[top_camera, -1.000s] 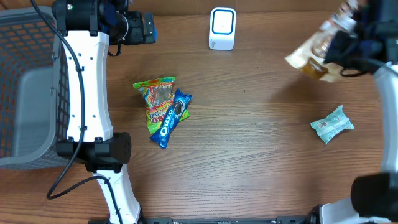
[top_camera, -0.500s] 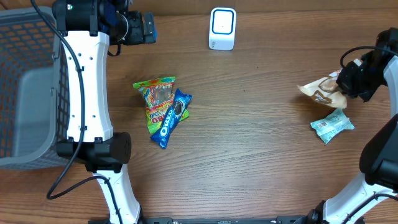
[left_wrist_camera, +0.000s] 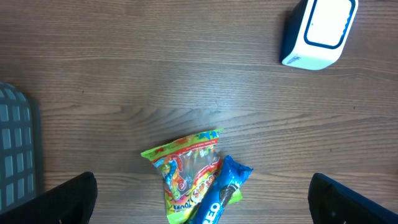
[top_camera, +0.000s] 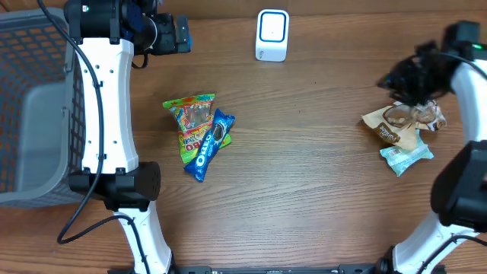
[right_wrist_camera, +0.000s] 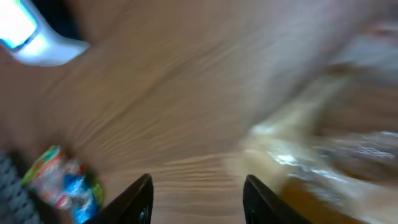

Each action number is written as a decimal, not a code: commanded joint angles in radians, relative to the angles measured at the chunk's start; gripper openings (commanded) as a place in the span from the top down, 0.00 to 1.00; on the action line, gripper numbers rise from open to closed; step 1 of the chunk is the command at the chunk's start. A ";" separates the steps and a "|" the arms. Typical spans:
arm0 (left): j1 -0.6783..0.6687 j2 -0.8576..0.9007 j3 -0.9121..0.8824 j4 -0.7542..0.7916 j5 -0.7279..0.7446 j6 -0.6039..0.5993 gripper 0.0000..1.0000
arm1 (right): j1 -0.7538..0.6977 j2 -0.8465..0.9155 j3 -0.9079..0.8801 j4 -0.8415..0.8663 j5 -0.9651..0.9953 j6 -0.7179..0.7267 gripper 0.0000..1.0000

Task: Scan the item barcode
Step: 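Carry the Pantree bag right and release it onto the tissue pack, then reach the right gripper left to the blue Oreo pack and grasp it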

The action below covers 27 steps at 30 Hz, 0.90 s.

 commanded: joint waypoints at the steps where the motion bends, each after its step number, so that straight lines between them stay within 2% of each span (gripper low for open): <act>1: 0.004 0.010 0.005 0.001 -0.003 -0.003 0.00 | 0.192 -0.016 0.027 0.045 -0.083 0.065 0.54; 7: 0.004 0.010 0.005 0.001 -0.003 -0.003 0.00 | 0.491 -0.016 0.024 0.109 0.179 0.257 0.51; 13: 0.004 0.010 0.005 0.001 -0.003 -0.003 0.00 | 0.738 0.008 -0.002 0.239 0.328 0.418 0.43; 20: 0.004 0.010 0.005 0.001 -0.003 -0.003 0.00 | 0.913 0.122 -0.002 0.385 0.388 0.529 0.41; 27: 0.004 0.010 0.005 0.001 -0.003 -0.003 0.00 | 1.009 0.201 -0.002 0.431 0.388 0.561 0.42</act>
